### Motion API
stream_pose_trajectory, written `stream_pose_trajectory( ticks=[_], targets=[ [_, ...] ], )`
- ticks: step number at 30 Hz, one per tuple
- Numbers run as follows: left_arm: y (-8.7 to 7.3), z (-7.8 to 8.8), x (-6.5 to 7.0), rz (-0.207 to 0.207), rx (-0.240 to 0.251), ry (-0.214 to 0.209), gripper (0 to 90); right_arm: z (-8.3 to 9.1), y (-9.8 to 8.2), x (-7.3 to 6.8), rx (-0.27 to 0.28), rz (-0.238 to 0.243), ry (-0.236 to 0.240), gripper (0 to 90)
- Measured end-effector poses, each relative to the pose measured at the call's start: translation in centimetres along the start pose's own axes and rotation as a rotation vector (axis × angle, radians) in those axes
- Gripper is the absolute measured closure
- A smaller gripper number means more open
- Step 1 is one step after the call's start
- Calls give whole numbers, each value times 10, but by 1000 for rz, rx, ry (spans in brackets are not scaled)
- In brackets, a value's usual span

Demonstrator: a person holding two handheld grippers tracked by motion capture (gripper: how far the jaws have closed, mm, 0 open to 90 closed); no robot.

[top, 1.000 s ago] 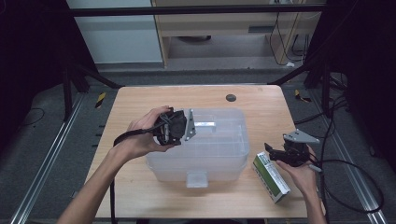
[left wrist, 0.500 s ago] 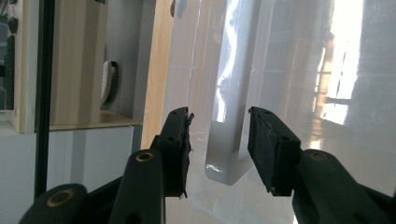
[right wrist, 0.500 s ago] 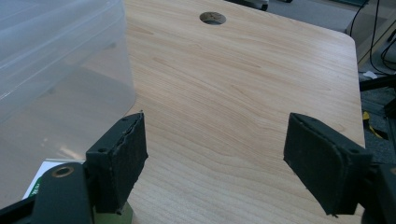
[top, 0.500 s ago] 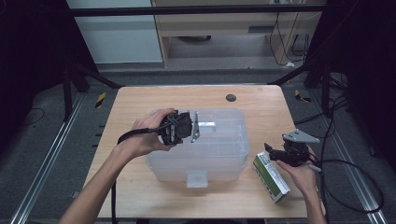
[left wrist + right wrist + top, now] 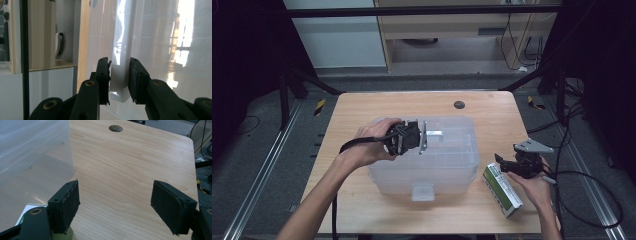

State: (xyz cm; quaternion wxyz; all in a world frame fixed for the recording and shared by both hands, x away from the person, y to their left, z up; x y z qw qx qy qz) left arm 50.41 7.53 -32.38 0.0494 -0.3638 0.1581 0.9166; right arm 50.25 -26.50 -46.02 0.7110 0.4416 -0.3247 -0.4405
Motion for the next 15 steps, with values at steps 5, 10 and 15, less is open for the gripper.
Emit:
stream_pose_trajectory(
  ticks=[5, 10, 15],
  targets=[
    [0, 0, 0, -4, -1, -3, 737, 0, 0, -1, -2, 1, 3, 233],
    [2, 0, 0, -35, -19, -4, 746, 0, 1, -2, -3, 1, 8, 236],
    [2, 0, 1, -43, -18, -3, 752, 0, 2, -3, -4, 4, 17, 240]
  ],
)
Point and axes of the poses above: each handheld gripper's, and its own axes: z roughly backward along the jaws, y roughly out of its top, x roughly to its right, the point moved 4 cm from there along -z, roughly forward along the jaws, and after that the axes turned 9 degrees about x, right-handed, at the moved point
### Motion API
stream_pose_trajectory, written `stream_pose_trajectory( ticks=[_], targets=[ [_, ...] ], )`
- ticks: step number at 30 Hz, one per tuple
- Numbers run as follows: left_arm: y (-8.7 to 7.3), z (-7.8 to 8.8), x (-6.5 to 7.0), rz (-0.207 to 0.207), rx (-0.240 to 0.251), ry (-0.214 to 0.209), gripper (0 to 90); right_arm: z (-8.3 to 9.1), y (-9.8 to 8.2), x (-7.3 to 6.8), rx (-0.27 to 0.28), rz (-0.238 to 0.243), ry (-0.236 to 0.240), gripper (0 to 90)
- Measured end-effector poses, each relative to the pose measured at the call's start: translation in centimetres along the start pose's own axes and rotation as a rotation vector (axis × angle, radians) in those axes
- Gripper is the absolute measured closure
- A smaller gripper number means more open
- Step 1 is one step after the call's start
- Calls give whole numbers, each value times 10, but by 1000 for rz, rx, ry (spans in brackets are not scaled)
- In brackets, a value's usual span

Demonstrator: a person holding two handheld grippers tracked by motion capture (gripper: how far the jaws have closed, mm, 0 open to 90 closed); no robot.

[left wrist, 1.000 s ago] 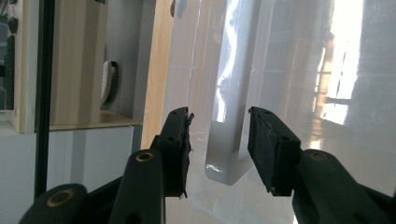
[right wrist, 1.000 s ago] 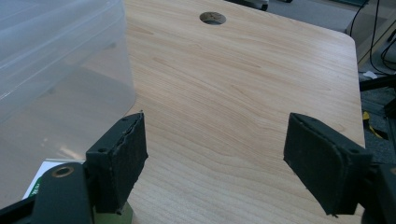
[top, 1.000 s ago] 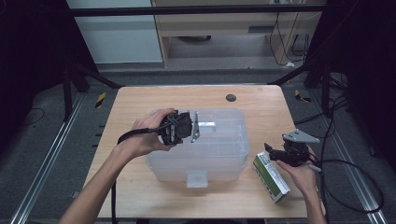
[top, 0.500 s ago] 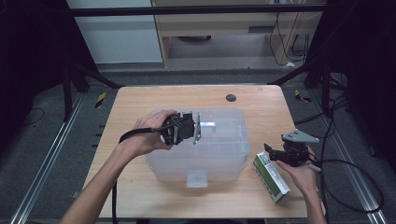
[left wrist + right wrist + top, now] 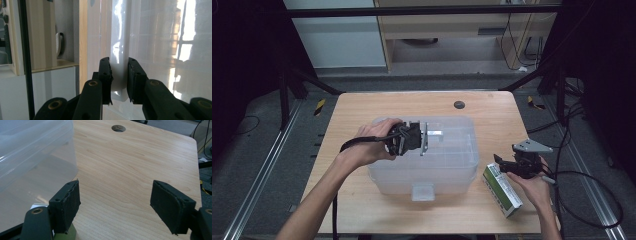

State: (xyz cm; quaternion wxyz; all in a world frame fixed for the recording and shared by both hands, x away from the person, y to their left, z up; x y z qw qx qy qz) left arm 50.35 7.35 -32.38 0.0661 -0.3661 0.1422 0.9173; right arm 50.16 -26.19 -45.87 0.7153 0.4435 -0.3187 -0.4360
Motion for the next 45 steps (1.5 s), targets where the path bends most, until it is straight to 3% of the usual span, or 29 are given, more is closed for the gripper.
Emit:
stream_pose_trajectory(
  ticks=[10, 21, 27, 28, 33, 45],
  targets=[
    [3, 0, -2, -20, -29, -17, 756, 1, 2, -2, -1, 2, 10, 247],
    [3, -1, -5, -17, -28, -34, 757, 4, 8, -9, 5, 15, 40, 268],
    [4, -3, -7, -27, -20, -71, 757, 10, 16, -14, 33, 13, 58, 288],
    [4, -2, -7, -17, -27, -50, 757, 11, 17, -14, 37, 15, 60, 291],
    [3, -1, -10, 3, -28, -45, 756, 16, 23, -21, 47, 20, 84, 311],
    [2, -2, -19, 5, -24, -47, 754, 23, 29, -31, 36, 23, 133, 387]
  ],
)
Point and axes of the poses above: each handheld gripper's, and its own axes: z roughly backward along the jaws, y roughly out of its top, x roughly to its right, the point moved 4 cm from there along -z, roughly forward along the jaws, and after that the axes turned 9 degrees about x, right-handed, at the moved point
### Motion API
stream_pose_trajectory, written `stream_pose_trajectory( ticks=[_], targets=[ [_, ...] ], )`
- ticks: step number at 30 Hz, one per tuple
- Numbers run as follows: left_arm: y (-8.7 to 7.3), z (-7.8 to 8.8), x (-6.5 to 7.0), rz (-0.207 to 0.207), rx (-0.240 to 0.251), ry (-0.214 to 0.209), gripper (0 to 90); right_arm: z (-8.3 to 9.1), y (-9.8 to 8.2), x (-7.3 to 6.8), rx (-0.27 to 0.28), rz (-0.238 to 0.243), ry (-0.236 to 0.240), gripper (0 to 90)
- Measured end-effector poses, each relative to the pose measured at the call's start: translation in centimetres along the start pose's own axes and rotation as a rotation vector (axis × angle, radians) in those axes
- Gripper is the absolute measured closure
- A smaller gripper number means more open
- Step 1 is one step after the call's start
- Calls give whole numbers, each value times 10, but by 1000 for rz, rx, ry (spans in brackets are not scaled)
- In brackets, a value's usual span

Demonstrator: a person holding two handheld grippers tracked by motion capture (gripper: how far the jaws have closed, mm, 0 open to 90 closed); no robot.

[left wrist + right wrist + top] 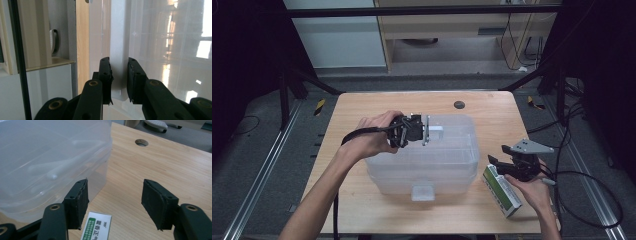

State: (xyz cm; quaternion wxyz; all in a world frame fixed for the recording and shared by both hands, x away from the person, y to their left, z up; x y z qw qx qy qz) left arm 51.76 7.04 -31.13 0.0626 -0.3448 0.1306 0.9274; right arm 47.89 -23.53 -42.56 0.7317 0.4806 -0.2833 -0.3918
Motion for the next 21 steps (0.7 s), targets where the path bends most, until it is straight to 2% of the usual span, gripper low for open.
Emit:
stream_pose_trajectory(
  ticks=[5, 10, 21],
  targets=[
    [0, 0, -3, 8, 1, -5, 753, 1, 1, -9, -25, 15, 45, 442],
    [-1, 0, -5, 17, -1, -8, 753, 0, 1, -11, -42, 29, 54, 466],
    [-2, 0, -11, 25, 3, -8, 750, 6, 4, -18, -52, 21, 100, 561]
  ],
)
Point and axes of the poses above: each handheld gripper's, and its own axes: z roughly backward along the jaws, y roughly out of its top, x roughly to its right, the point moved 4 cm from there along -z, roughly forward along the jaws, and after that the axes turned 9 degrees about x, right-handed, at the moved point
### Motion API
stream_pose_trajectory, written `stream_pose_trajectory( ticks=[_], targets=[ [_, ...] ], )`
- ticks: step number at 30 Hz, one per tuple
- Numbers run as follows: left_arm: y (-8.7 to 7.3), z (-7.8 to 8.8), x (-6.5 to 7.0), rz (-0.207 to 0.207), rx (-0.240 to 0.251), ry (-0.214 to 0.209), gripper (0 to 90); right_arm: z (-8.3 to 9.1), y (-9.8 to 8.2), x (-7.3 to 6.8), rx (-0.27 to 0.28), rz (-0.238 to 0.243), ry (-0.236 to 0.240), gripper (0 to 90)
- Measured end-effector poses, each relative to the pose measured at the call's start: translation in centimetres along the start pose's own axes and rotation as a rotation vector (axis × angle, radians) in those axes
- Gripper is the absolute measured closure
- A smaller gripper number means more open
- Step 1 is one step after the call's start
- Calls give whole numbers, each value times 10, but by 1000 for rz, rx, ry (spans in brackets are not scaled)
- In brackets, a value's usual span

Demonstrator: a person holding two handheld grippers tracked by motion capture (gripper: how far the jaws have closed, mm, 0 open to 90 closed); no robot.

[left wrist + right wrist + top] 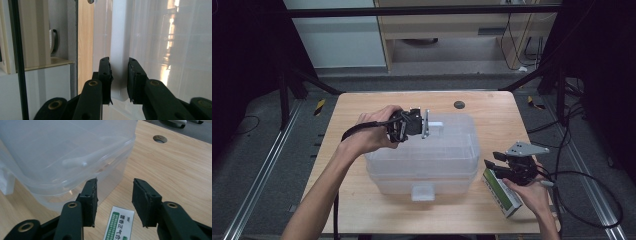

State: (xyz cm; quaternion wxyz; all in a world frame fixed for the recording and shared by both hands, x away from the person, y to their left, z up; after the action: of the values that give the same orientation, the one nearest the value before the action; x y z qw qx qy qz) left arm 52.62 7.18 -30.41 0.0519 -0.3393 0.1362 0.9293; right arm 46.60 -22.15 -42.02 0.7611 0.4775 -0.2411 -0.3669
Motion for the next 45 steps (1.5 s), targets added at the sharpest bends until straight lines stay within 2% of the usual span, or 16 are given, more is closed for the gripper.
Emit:
stream_pose_trajectory(
  ticks=[1, 8, 11, 20, 29, 32, 45],
  targets=[
    [-1, -1, -1, 9, 16, 3, 749, 1, 0, -2, -1, -1, 10, 574],
    [-1, 0, -6, 17, 2, 4, 747, 3, 0, -6, -10, -13, 38, 643],
    [-1, -2, -6, 32, 18, 12, 745, 2, 0, -8, -16, -16, 51, 671],
    [-2, -2, -13, 42, 16, 18, 743, 2, -1, -13, -23, -29, 87, 766],
    [-2, -3, -18, 55, 21, 22, 740, -1, -3, -19, -38, -20, 122, 863],
    [-3, -3, -20, 62, 22, 20, 739, -1, -3, -21, -26, -26, 141, 900],
    [-3, -4, -22, 76, 24, 17, 736, -1, 1, -27, 11, -64, 189, 900]
  ],
)
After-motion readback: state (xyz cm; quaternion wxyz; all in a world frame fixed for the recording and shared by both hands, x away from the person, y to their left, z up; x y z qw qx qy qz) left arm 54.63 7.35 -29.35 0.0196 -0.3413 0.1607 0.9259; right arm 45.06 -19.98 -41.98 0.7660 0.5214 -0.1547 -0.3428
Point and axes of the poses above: each handheld gripper's, and its own axes: z roughly backward along the jaws, y roughly out of its top, x roughly to its right, the point moved 4 cm from there along -z, roughly forward along the jaws, and after that the axes turned 9 degrees about x, right-handed, at the moved point
